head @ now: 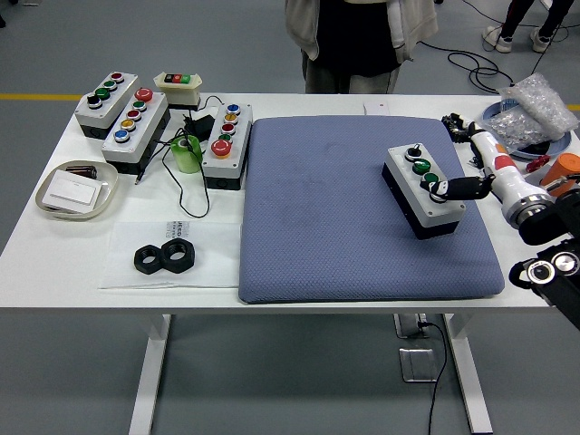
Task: Pick up the button,place it on the desk,press the button,press the button
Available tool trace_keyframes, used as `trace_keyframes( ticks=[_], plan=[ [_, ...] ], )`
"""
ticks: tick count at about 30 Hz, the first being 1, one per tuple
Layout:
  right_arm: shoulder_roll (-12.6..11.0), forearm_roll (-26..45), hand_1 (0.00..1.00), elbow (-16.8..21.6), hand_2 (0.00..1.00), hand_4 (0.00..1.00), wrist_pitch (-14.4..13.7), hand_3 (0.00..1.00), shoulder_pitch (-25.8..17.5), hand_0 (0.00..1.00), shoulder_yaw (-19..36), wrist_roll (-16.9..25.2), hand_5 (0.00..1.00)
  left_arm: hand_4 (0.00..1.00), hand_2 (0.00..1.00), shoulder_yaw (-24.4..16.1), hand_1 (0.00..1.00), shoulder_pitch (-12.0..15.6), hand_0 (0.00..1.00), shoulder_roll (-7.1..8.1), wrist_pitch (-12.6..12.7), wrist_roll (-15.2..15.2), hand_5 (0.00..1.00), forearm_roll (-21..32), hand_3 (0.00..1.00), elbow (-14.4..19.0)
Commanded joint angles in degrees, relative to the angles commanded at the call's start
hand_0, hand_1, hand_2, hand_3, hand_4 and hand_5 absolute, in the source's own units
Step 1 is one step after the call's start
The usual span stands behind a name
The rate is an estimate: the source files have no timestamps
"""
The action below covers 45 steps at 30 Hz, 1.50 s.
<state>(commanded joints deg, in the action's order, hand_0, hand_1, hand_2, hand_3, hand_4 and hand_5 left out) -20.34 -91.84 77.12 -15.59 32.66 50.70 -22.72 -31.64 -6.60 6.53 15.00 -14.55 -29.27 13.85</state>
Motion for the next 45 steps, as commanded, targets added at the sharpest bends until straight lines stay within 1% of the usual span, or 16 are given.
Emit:
trace_keyframes(
  ticks=[2, 5, 9, 12, 14, 15, 19, 22, 26, 28, 29, 34, 35, 40, 41, 45],
  plan=[
    [0.31, -2.98, 0.963, -0.31, 0.998, 0.97, -0.05, 0.998, 0.19, 0.998, -0.25, -0.26, 0.103, 0.756, 0.822, 0.02, 0.713, 0.0, 0.709, 0.0, -0.01, 0.0, 0.998, 0.0, 0.831, 0.0],
    [2.59, -8.83, 0.944, -2.79, 0.994, 0.967, -0.49, 0.998, 1.74, 0.998, -1.27, -2.01, 0.114, 0.76, 0.821, 0.03, 0.712, -0.02, 0.709, 0.0, 0.02, 0.03, 0.998, 0.0, 0.83, 0.02],
    [5.07, -11.99, 0.944, -5.95, 0.994, 0.967, -0.02, 0.998, 3.9, 0.998, -1.9, -4.04, 0.114, 0.76, 0.821, 0.01, 0.712, -0.08, 0.709, 0.01, 0.07, 0.08, 0.998, -0.08, 0.83, 0.03],
    [7.11, -12.39, 0.929, -8.99, 0.968, 0.962, 0.07, 0.998, 5.54, 0.998, -1.53, -5.1, 0.115, 0.759, 0.82, 0.06, 0.712, -0.1, 0.709, 0.02, 0.1, 0.04, 0.998, -0.12, 0.83, 0.09],
    [7.56, -12.24, 0.929, -9.86, 0.968, 0.962, 0.12, 0.998, 5.89, 0.998, -1.44, -5.3, 0.115, 0.759, 0.82, 0.07, 0.712, -0.1, 0.709, 0.03, 0.09, 0.03, 0.998, -0.17, 0.83, 0.11],
    [8.58, -11.15, 0.929, -11.1, 0.968, 0.962, 0.74, 0.998, 6.51, 0.998, -0.96, -5.76, 0.115, 0.759, 0.82, -0.03, 0.712, -0.11, 0.709, 0.03, 0.1, -0.05, 0.998, -0.4, 0.83, 0.13],
    [10.49, -9.74, 0.912, -13.07, 0.956, 0.96, 1.39, 0.982, 7.23, 0.998, 0.07, -6.36, 0.132, 0.756, 0.819, -0.15, 0.711, -0.06, 0.709, 0.06, 0.07, -0.15, 0.998, -0.84, 0.831, 0.17],
    [11.92, -10.18, 0.912, -15.34, 0.956, 0.96, 0.64, 0.982, 7.84, 0.998, 0.56, -6.73, 0.132, 0.756, 0.819, -0.42, 0.711, 0.03, 0.709, 0.06, 0.07, -0.28, 0.998, -1.31, 0.831, 0.19],
    [14.16, -11.68, 0.911, -20.57, 0.961, 0.962, -0.57, 0.986, 9.06, 0.998, 0.88, -7.42, 0.15, 0.756, 0.815, -0.83, 0.709, 0.15, 0.708, 0.04, 0.03, -0.54, 0.998, -2.09, 0.831, 0.25],
    [14.74, -11.91, 0.911, -22.21, 0.961, 0.962, -0.66, 0.986, 9.46, 0.998, 0.99, -7.66, 0.15, 0.756, 0.815, -0.83, 0.709, 0.17, 0.708, 0.06, 0.02, -0.55, 0.998, -2.14, 0.831, 0.27],
    [15.35, -12.24, 0.88, -23.95, 0.932, 0.964, -0.7, 0.972, 9.98, 0.984, 1.11, -7.93, 0.154, 0.757, 0.814, -0.86, 0.708, 0.19, 0.708, 0.07, 0.01, -0.57, 0.998, -2.23, 0.83, 0.29],
    [16.68, -12.62, 0.88, -28.55, 0.932, 0.964, 0.14, 0.972, 11.8, 0.984, 1.39, -8.68, 0.154, 0.757, 0.814, -1.05, 0.708, 0.21, 0.708, 0.08, 0.0, -0.68, 0.998, -2.52, 0.83, 0.32],
    [16.83, -12.6, 0.818, -29.13, 0.863, 0.962, 0.29, 0.923, 12.1, 0.962, 1.44, -8.74, 0.161, 0.758, 0.815, -1.05, 0.707, 0.22, 0.708, 0.08, 0.0, -0.68, 0.998, -2.53, 0.83, 0.33],
    [17.38, -12.54, 0.818, -31.89, 0.863, 0.962, 2.18, 0.923, 13.87, 0.962, 1.73, -9.42, 0.161, 0.758, 0.815, -0.87, 0.707, 0.17, 0.708, 0.1, 0.04, -0.58, 0.998, -2.28, 0.83, 0.34],
    [17.49, -12.51, 0.747, -32.68, 0.779, 0.962, 2.66, 0.89, 14.28, 0.936, 1.77, -9.53, 0.169, 0.757, 0.814, -0.72, 0.707, 0.13, 0.708, 0.1, 0.07, -0.52, 0.998, -2.09, 0.83, 0.35],
    [17.68, -12.26, 0.747, -34.54, 0.779, 0.962, 4.26, 0.89, 15.2, 0.936, 1.54, -9.76, 0.169, 0.757, 0.814, -0.37, 0.707, 0.01, 0.708, 0.1, 0.14, -0.33, 0.998, -1.58, 0.83, 0.35]
  ],
)
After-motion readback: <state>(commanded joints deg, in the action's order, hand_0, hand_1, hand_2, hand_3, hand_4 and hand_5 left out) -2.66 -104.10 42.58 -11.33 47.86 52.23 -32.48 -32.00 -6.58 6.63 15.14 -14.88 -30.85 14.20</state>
